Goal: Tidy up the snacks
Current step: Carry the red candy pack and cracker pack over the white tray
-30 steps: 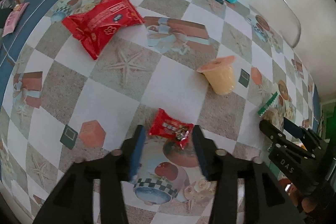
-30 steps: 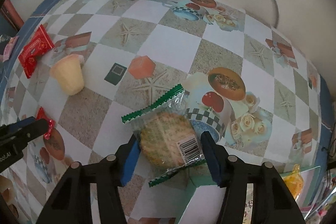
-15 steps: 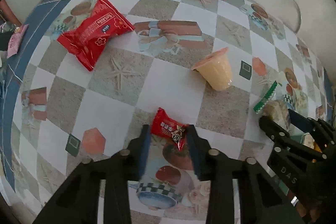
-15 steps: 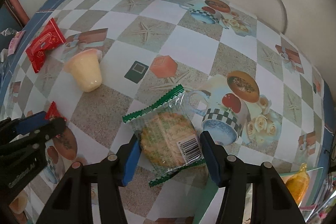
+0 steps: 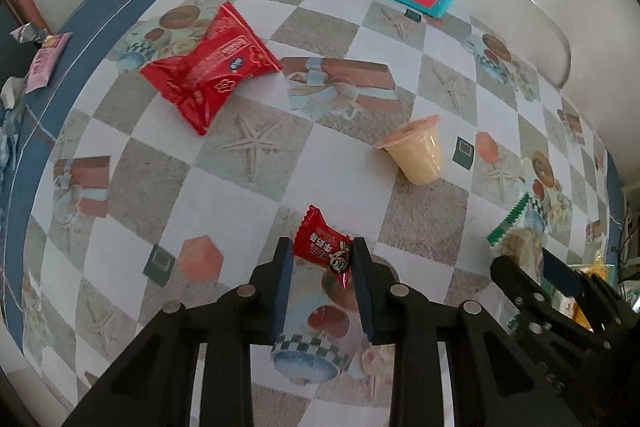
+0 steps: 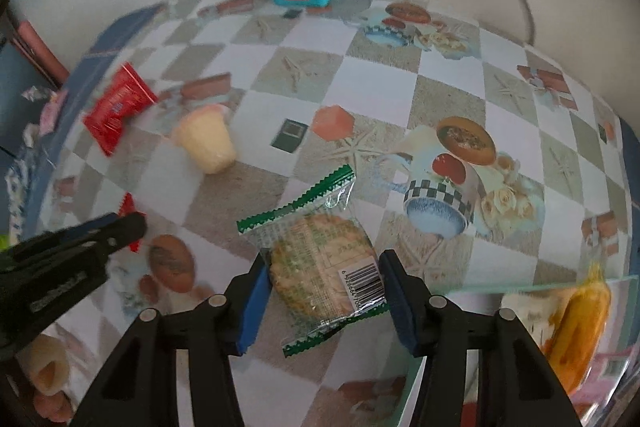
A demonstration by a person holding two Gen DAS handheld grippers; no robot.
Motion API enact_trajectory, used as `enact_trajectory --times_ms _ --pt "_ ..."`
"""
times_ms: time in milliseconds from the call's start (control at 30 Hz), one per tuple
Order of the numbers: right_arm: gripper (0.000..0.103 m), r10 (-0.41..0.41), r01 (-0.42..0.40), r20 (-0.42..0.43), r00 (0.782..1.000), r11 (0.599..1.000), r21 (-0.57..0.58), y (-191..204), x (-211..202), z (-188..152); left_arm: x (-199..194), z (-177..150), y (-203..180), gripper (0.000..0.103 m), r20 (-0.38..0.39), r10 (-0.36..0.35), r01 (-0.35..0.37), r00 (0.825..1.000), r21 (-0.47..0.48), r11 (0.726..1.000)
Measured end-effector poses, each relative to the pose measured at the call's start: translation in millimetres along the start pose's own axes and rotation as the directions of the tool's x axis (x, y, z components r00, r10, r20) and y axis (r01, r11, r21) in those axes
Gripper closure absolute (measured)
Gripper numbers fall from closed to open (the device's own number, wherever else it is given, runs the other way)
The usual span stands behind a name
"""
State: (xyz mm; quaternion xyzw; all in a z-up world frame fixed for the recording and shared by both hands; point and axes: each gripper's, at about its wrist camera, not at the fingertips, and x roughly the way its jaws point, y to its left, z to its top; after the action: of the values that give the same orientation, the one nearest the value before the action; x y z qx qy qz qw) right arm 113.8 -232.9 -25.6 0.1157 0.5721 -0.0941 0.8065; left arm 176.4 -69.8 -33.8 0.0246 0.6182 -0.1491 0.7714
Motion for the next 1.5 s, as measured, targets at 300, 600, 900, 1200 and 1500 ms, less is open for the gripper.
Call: enact_trajectory --times_ms 300,600,900,1200,1500 --pt "0.047 0.018 -0.036 0.111 0.994 0.986 0.165 3.7 -59.7 -26.4 -42.2 -23.6 6.0 0.073 0.04 0.003 -0.003 0.999 -0.015 1.0" --pt "0.047 -0.036 -0.026 0.199 0.979 0.953 0.3 -7.0 -111.4 -64.0 -75.2 -38.1 7.9 0.073 0.085 -0.036 0.037 0.996 -0.008 0.999" --pt "0.047 -0.144 0.046 0.189 0.971 0.893 0.448 -58.6 -131.4 -92.1 -91.6 -44.1 -12.7 0.073 0.123 -0.02 0.016 0.992 0.033 0.999" --pt "0.047 -0.326 0.189 0.116 0.938 0.763 0.618 -142.2 -161.5 -132.4 -110.6 -62.2 -82.2 0.073 0.146 -0.083 0.057 0.986 0.171 0.984" --pt "0.047 -0.396 0.21 0.111 0.912 0.68 0.702 -187.3 -192.8 -158.7 -123.0 -99.1 -171.2 0.072 0.131 -0.166 0.107 0.977 0.369 0.923"
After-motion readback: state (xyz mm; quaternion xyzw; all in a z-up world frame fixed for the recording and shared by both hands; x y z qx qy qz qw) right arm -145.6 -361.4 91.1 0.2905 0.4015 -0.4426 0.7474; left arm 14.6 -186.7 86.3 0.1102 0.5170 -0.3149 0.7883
